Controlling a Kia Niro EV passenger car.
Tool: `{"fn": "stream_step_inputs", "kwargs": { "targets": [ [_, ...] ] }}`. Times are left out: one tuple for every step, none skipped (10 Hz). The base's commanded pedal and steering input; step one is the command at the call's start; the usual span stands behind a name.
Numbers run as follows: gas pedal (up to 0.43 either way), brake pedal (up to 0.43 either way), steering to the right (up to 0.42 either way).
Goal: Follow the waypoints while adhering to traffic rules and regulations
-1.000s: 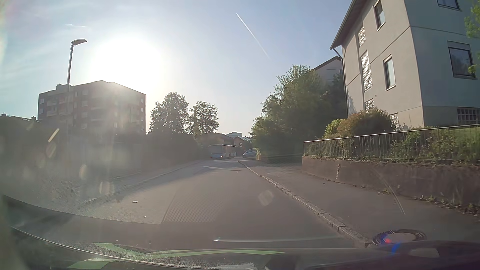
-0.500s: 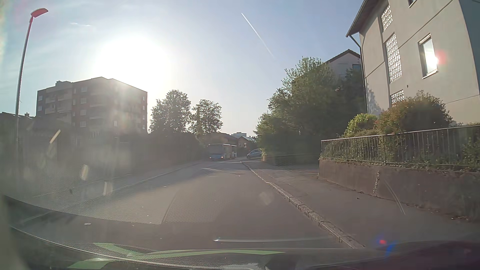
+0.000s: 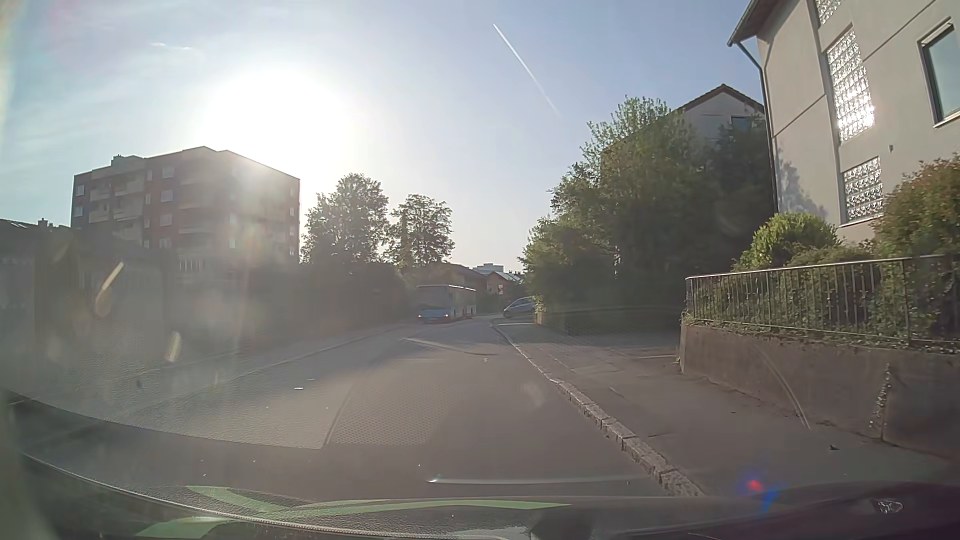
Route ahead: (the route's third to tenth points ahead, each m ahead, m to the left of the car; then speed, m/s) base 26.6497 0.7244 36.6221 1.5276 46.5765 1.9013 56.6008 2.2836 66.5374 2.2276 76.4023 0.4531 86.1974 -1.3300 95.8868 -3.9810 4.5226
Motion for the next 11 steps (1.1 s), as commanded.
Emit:
{"fn": "stream_step_inputs", "kwargs": {
  "targets": [
    [0.0,0.238,-0.037],
    [0.0,0.238,-0.039],
    [0.0,0.238,-0.041],
    [0.0,0.232,-0.042],
    [0.0,0.195,-0.043],
    [0.0,0.152,-0.044],
    [0.0,0.134,-0.047],
    [0.0,0.128,-0.051],
    [0.0,0.128,-0.051],
    [0.0,0.134,-0.047],
    [0.0,0.128,-0.042]
  ]
}}
